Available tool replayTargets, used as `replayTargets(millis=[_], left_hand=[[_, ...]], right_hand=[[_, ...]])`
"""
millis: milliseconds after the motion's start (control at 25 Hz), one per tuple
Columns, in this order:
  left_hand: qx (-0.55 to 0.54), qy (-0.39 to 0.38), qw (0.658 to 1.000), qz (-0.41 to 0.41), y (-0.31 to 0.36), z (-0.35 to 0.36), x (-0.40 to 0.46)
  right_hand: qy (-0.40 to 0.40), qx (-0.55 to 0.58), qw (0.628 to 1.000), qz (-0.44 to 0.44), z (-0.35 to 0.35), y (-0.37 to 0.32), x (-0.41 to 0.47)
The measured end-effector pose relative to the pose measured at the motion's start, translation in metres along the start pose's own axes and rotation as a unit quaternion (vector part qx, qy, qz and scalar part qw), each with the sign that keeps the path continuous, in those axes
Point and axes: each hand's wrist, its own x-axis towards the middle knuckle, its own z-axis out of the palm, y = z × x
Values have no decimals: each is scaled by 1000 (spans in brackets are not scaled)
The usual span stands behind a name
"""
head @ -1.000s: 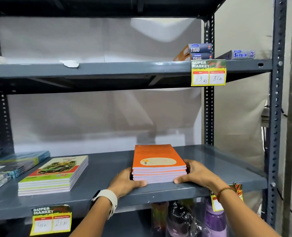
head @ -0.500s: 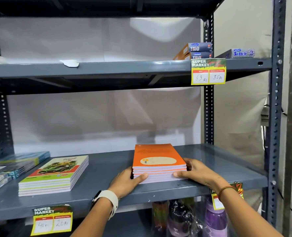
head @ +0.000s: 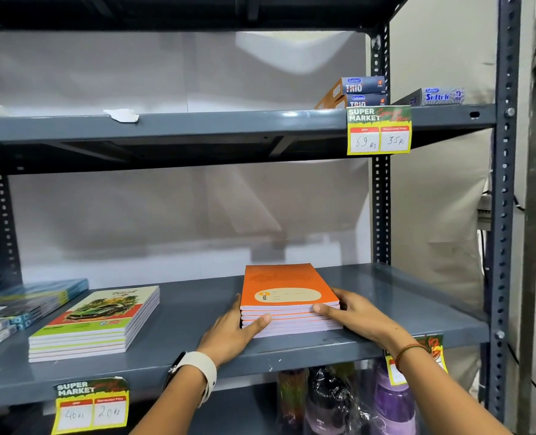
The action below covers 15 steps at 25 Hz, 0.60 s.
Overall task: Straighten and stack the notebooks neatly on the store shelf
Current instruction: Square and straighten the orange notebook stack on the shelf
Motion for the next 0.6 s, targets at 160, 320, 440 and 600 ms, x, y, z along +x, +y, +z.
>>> replayTargets(millis=[160, 320, 440, 600], left_hand=[[-1, 7, 1000, -5, -1, 1, -1], [8, 10, 1000, -16, -1, 2, -1], [46, 19, 999, -21, 1, 3, -1], [65, 21, 997, -20, 2, 5, -3]], right_hand=[[-8, -7, 1000, -6, 0, 1, -1], [-10, -10, 1000, -3, 0, 0, -2], [-6, -15, 1000, -1, 1, 1, -1], [-7, -18, 1000, 1, 0, 2, -1]])
